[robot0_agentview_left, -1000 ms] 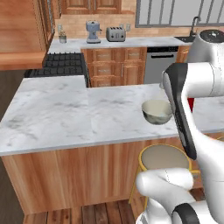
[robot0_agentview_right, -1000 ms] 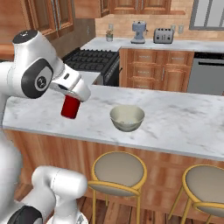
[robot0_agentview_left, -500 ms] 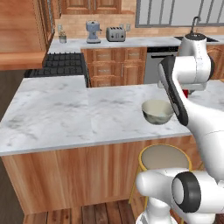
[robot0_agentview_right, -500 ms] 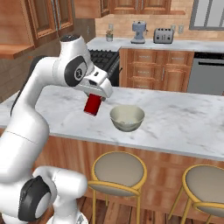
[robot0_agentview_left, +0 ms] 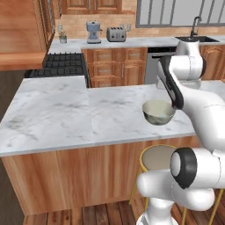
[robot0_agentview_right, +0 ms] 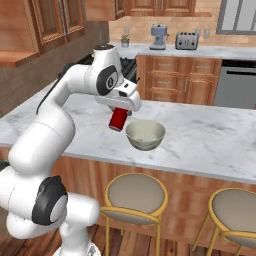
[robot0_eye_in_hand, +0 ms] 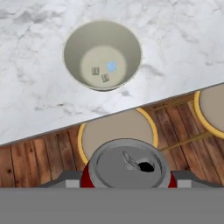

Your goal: Open the fridge, grab two sodas, and place both sodas inside the bowl with ice on the dining counter.

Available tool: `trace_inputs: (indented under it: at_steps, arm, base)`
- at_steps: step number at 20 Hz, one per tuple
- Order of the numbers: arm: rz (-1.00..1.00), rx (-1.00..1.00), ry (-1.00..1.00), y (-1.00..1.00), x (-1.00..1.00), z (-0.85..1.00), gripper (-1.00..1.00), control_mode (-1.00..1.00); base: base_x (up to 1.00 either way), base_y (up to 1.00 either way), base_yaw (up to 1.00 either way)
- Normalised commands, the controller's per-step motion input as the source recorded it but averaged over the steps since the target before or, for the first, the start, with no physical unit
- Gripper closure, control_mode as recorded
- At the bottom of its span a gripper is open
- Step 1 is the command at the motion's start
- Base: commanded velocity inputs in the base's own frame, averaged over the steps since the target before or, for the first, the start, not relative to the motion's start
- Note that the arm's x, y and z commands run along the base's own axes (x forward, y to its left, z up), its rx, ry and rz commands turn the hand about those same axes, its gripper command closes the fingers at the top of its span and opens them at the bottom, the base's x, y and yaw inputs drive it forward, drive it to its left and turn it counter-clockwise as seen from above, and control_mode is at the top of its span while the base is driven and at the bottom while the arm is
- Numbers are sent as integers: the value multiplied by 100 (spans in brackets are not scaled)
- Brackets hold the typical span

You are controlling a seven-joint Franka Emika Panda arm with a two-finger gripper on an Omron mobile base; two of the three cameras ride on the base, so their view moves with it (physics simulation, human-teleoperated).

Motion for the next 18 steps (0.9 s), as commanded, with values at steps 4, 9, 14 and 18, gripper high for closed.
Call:
trace_inputs:
  at_steps: [4, 9, 14, 18]
  arm:
    - [5, 4, 0, -4, 46, -34, 100, -100]
    - [2, 2, 3, -4, 58, -30, 100, -100]
    - [0, 0, 16, -22, 57, -19, 100, -100]
    - [0, 0, 14, -17, 45, -20, 100, -100]
  base:
    - [0, 0, 0]
    - [0, 0, 0]
    - [0, 0, 0]
    - [0, 0, 0]
